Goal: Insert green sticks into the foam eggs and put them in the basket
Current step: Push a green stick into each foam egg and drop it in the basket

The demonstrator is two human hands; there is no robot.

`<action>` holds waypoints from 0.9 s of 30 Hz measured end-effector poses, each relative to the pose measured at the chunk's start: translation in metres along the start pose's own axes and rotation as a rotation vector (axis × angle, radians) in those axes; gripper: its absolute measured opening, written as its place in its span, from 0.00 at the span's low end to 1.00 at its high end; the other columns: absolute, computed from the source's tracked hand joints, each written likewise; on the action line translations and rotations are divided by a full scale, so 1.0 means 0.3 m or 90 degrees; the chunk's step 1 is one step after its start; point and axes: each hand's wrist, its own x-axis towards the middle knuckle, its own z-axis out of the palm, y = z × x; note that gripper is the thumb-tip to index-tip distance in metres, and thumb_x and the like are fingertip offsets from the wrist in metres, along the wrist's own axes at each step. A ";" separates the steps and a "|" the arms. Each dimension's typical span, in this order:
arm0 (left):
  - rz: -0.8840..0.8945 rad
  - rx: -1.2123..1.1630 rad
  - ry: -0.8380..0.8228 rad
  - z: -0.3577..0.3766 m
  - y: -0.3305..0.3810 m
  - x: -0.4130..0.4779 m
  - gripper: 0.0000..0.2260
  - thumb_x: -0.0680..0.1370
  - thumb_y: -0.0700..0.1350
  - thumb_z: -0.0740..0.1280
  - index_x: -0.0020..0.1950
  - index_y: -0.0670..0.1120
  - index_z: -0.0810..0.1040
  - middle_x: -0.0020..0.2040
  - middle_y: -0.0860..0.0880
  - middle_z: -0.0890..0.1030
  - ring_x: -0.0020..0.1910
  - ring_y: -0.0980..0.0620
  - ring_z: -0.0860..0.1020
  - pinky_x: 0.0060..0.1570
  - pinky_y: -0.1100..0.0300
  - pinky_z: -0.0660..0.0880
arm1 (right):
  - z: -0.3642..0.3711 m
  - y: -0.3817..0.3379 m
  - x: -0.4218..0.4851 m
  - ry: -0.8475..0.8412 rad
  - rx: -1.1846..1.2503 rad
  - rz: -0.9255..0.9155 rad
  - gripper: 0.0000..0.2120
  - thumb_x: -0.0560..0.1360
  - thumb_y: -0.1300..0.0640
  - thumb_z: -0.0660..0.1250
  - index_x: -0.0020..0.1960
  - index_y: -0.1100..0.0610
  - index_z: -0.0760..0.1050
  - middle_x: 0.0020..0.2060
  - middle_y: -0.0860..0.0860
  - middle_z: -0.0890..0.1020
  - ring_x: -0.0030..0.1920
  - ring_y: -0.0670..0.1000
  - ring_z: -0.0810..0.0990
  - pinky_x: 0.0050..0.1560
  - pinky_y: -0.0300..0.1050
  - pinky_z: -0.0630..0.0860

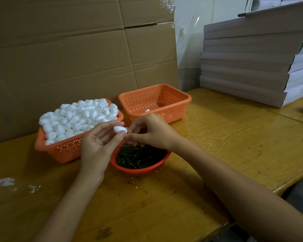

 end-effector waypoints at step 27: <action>-0.006 -0.009 0.025 -0.002 -0.001 0.008 0.15 0.75 0.32 0.77 0.57 0.46 0.84 0.55 0.47 0.89 0.57 0.49 0.88 0.52 0.62 0.83 | -0.005 -0.012 -0.003 0.018 -0.009 0.002 0.06 0.78 0.55 0.76 0.46 0.58 0.86 0.36 0.49 0.88 0.37 0.48 0.87 0.44 0.53 0.85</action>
